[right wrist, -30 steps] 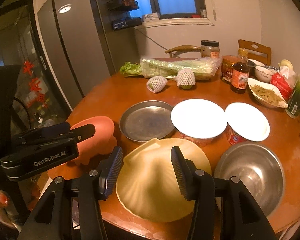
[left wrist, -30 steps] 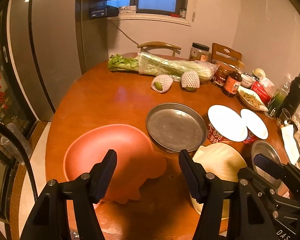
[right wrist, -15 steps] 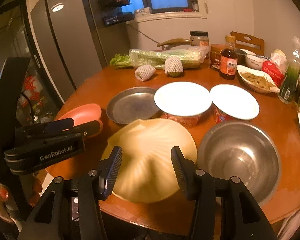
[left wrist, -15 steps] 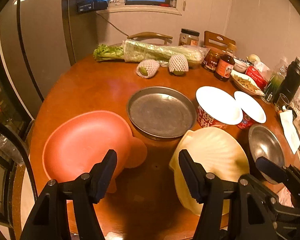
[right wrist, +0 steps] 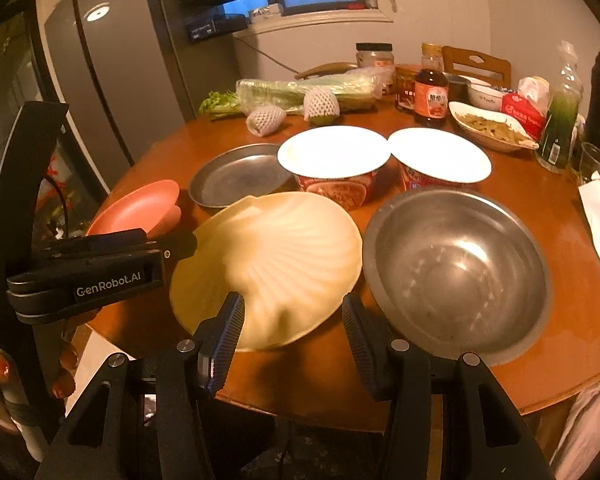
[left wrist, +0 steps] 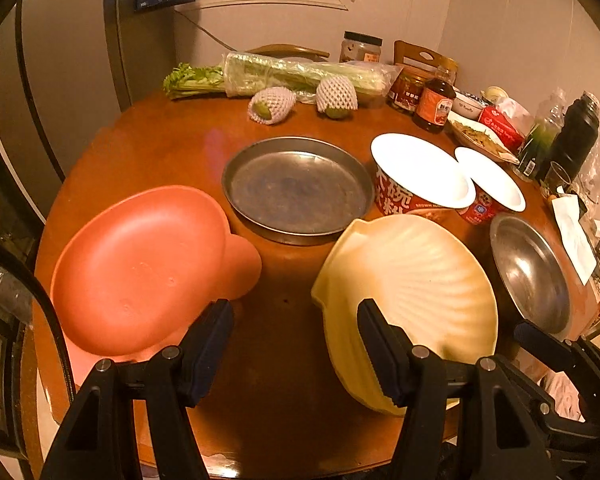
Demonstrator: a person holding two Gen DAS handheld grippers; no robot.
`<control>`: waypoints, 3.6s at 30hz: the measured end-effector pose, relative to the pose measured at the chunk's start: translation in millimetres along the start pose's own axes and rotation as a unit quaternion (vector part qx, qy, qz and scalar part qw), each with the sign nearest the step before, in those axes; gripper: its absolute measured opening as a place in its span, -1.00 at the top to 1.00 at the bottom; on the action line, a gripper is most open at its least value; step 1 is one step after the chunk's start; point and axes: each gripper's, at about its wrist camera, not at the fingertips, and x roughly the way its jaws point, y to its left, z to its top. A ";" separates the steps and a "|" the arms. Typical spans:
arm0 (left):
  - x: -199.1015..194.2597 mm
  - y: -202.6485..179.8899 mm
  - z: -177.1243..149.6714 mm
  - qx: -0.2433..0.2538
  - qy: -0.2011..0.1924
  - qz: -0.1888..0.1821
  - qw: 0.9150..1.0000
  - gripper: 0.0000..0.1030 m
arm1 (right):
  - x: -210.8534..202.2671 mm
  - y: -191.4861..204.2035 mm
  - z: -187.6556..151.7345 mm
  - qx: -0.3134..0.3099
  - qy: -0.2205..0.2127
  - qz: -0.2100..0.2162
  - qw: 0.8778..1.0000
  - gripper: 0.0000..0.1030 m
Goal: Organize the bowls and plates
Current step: 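Move the left gripper to the cream shell plate rim and grasp it, then lift the shell plate with the left gripper over the orange plate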
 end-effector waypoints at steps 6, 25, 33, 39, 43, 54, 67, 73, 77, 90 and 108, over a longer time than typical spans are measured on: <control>5.5 -4.5 -2.7 0.008 0.011 -0.005 1.000 -0.24 | 7.6 0.8 -5.7 0.004 0.011 -0.003 1.000 -0.02; 26.3 -9.8 -5.8 0.008 0.040 -0.017 0.999 -0.24 | 36.1 1.8 -1.9 0.004 0.015 -0.032 0.999 0.03; 27.2 -14.8 -6.2 0.017 0.033 -0.016 0.999 0.21 | 40.2 3.1 -0.2 -0.009 0.018 -0.029 0.999 0.31; 22.7 -17.7 -8.0 0.021 0.031 -0.020 0.999 0.22 | 35.7 8.4 -1.1 -0.020 0.016 -0.026 0.999 0.32; 19.4 -14.3 -8.7 0.017 0.029 -0.021 0.999 0.22 | 34.4 9.5 -1.2 -0.021 0.015 -0.023 0.999 0.33; -3.6 2.9 -8.7 0.011 0.003 -0.007 1.000 0.22 | 25.3 28.8 6.4 -0.040 -0.001 -0.011 0.999 0.33; -29.7 60.1 -10.2 -0.037 -0.026 0.025 0.999 0.22 | 31.5 79.7 28.7 -0.074 -0.014 0.029 0.997 0.33; -35.9 89.6 -10.3 -0.061 -0.032 0.042 0.997 0.22 | 42.9 107.9 39.8 -0.093 -0.016 0.050 0.994 0.33; -37.2 106.4 -10.9 -0.077 -0.033 0.050 0.995 0.22 | 51.3 125.0 46.4 -0.105 -0.013 0.060 0.993 0.33; -29.8 142.9 -6.5 -0.102 -0.028 0.070 0.992 0.22 | 76.4 159.4 58.8 -0.128 -0.001 0.069 0.989 0.33; -12.0 148.3 6.8 -0.087 -0.012 0.090 0.992 0.22 | 101.3 162.9 62.5 -0.127 0.020 0.061 0.990 0.33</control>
